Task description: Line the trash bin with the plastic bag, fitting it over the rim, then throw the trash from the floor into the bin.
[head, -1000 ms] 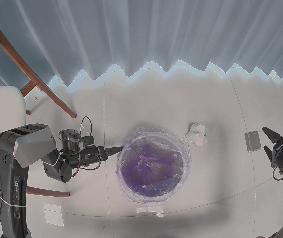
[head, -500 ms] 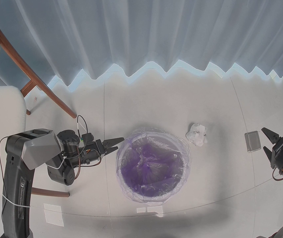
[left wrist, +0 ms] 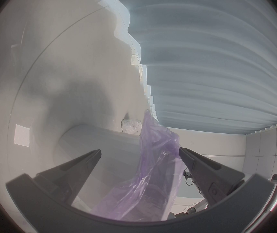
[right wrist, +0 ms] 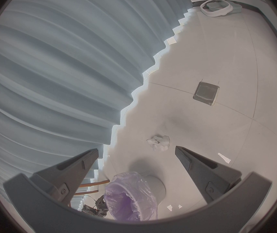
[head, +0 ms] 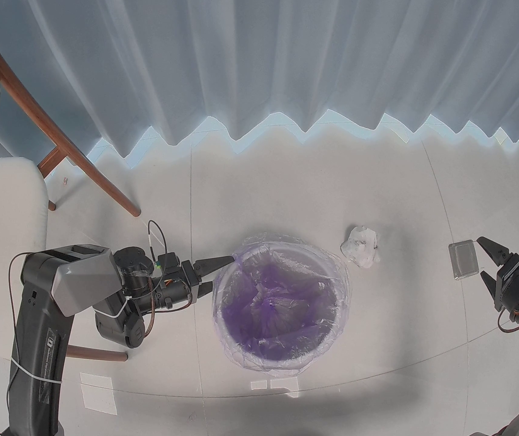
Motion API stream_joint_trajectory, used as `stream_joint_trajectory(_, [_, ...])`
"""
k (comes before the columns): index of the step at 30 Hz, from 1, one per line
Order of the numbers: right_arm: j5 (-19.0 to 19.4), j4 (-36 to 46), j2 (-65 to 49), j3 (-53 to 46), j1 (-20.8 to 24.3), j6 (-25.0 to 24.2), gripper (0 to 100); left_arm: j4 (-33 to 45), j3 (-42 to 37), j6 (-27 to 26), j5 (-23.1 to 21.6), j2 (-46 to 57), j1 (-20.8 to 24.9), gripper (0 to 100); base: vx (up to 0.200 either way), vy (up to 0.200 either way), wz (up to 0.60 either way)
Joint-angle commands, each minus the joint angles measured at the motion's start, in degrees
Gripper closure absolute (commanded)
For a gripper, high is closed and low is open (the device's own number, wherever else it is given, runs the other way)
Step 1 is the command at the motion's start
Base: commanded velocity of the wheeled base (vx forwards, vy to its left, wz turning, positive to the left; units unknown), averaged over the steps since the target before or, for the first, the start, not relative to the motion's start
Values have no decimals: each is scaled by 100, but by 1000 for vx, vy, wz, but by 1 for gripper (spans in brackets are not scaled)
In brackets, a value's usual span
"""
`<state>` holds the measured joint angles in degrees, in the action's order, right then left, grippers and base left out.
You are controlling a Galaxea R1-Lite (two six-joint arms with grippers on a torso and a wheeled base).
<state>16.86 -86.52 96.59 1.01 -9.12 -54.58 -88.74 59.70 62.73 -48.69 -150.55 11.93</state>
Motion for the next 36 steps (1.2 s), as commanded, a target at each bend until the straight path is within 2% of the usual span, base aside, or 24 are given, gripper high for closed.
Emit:
stream_joint_trajectory(1, [2, 3, 71, -101, -2, 0, 0, -3, -2, 2, -18, -35, 28, 0, 0, 0, 0])
stream_joint_trajectory(12, [2, 3, 71, -101, -2, 0, 0, -3, 7, 11, -18, 0, 37, 0, 0, 0, 0])
stream_joint_trajectory(13, [2, 3, 80, -101, -2, 9, 0, -3, -2, 2, -18, 0, 46, 100, 0, 0, 0])
stream_joint_trajectory(36, [2, 12, 80, -101, -2, 0, 0, -3, 191, 11, 0, -88, 2, 100, 0, 0, 0])
